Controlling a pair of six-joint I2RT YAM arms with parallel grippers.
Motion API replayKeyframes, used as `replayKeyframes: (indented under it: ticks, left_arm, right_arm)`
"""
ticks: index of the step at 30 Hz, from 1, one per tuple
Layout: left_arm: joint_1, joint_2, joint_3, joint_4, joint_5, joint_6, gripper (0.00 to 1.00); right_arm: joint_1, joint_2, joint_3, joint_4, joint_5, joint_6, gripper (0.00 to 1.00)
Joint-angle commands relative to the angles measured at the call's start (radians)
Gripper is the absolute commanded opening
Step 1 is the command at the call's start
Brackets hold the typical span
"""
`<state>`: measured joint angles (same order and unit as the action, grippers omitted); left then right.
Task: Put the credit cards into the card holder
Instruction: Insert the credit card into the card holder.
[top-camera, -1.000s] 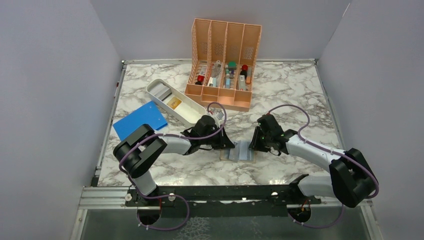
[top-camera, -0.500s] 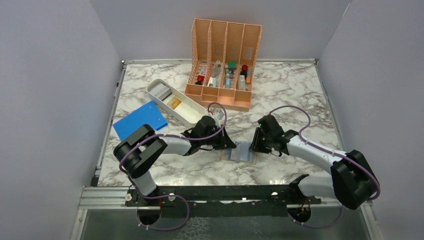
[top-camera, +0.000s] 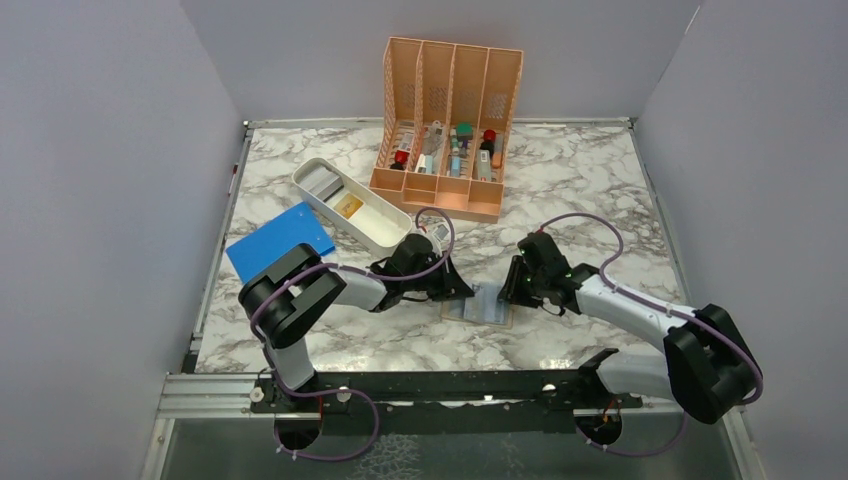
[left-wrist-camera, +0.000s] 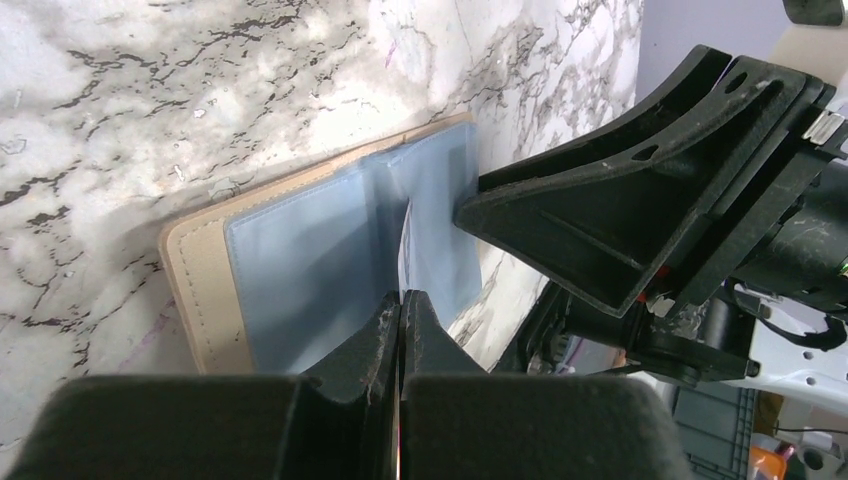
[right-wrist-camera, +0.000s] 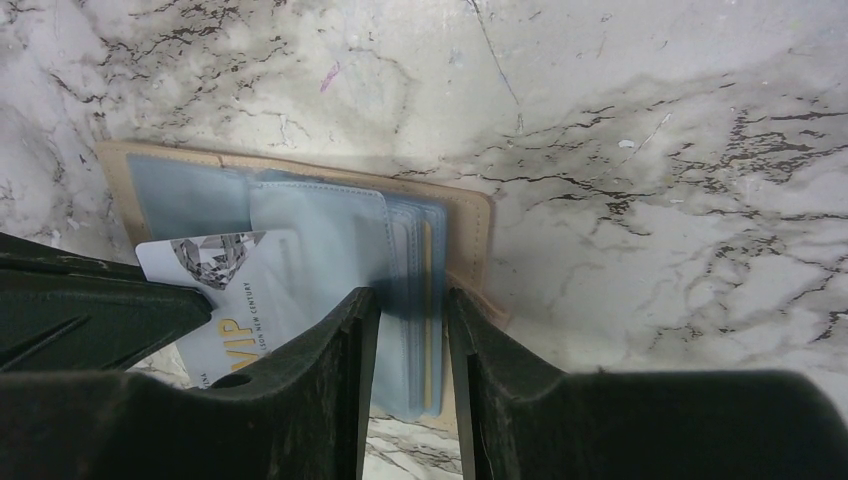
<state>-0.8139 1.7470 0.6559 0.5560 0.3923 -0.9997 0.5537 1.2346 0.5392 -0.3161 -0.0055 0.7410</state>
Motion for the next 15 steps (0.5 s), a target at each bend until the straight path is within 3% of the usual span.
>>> replayKeyframes:
  ticks: [1,15]
  left_arm:
    - [-0.007,0.016,-0.009,0.034,-0.035,-0.037,0.00]
    - [-0.021,0.025,-0.015,0.066,-0.103,-0.091,0.00]
  right_arm:
    - [-0.003,0.013,-0.045,-0.011,-0.028,0.003,0.38]
    - [-0.003,0.001,-0.054,-0.004,-0.040,-0.009,0.38]
